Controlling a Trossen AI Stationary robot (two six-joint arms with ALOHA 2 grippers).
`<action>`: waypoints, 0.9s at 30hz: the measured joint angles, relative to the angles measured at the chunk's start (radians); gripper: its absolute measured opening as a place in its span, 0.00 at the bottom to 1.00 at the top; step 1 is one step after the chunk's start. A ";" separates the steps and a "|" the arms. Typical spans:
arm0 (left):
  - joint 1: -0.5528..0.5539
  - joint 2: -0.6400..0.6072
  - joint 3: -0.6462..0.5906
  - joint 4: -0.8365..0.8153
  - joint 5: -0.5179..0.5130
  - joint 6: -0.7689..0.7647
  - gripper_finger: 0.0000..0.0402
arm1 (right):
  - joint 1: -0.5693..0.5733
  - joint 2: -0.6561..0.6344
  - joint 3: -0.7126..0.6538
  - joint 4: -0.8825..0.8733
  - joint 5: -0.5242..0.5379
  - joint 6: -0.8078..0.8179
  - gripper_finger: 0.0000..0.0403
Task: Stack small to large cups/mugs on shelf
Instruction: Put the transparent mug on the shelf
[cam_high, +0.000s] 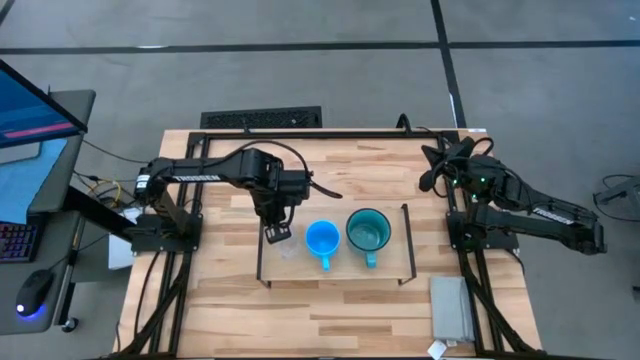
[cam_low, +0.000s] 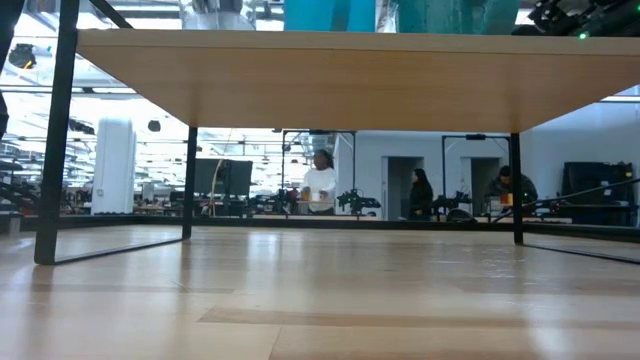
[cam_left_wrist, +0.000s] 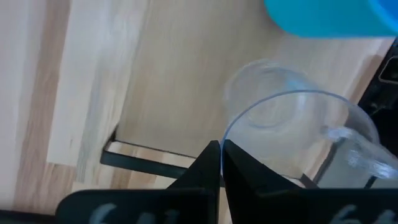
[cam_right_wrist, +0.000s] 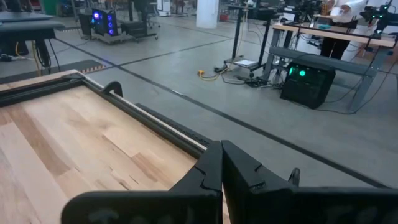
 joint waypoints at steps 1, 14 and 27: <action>-0.004 0.000 -0.008 0.000 0.004 -0.001 0.00 | 0.000 0.000 0.000 0.000 0.000 0.000 0.06; -0.010 -0.001 0.006 -0.001 0.024 0.021 0.00 | 0.000 0.000 0.000 0.002 0.000 0.024 0.06; 0.004 -0.001 0.007 -0.001 0.025 0.022 0.03 | 0.000 0.000 0.000 0.002 0.000 0.026 0.06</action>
